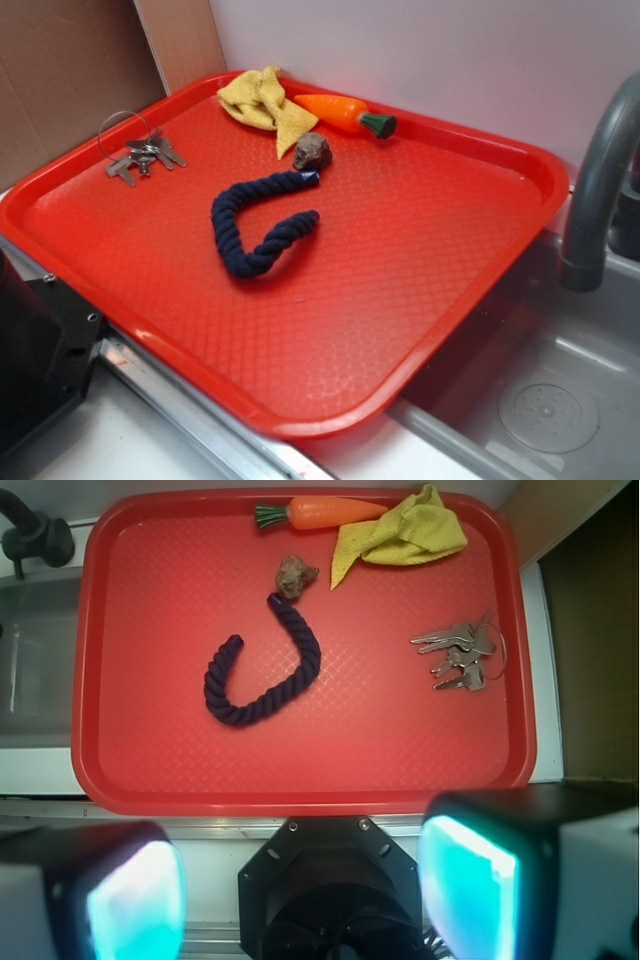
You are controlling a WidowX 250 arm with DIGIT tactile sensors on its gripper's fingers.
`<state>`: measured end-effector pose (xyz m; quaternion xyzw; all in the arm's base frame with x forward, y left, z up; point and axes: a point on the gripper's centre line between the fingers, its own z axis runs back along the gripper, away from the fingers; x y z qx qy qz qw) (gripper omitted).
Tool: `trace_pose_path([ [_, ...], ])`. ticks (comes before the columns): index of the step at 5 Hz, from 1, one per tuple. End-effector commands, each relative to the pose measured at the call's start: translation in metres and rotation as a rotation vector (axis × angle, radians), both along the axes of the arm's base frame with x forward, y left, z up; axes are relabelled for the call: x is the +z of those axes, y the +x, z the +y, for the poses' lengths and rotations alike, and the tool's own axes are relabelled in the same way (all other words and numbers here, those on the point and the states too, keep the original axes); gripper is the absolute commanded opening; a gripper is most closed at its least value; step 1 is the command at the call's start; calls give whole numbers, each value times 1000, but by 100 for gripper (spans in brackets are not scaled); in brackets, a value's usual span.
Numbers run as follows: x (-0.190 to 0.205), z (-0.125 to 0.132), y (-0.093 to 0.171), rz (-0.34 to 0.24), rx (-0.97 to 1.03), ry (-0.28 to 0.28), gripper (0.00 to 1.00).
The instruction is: Grab the silver keys.
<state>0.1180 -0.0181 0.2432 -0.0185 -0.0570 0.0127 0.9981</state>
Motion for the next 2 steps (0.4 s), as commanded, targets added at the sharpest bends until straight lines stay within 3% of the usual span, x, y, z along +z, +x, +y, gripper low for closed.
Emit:
trace_pose_path([
  [1, 0, 0, 0, 0, 0, 0, 100],
  [2, -27, 45, 14, -43, 138, -4, 100],
])
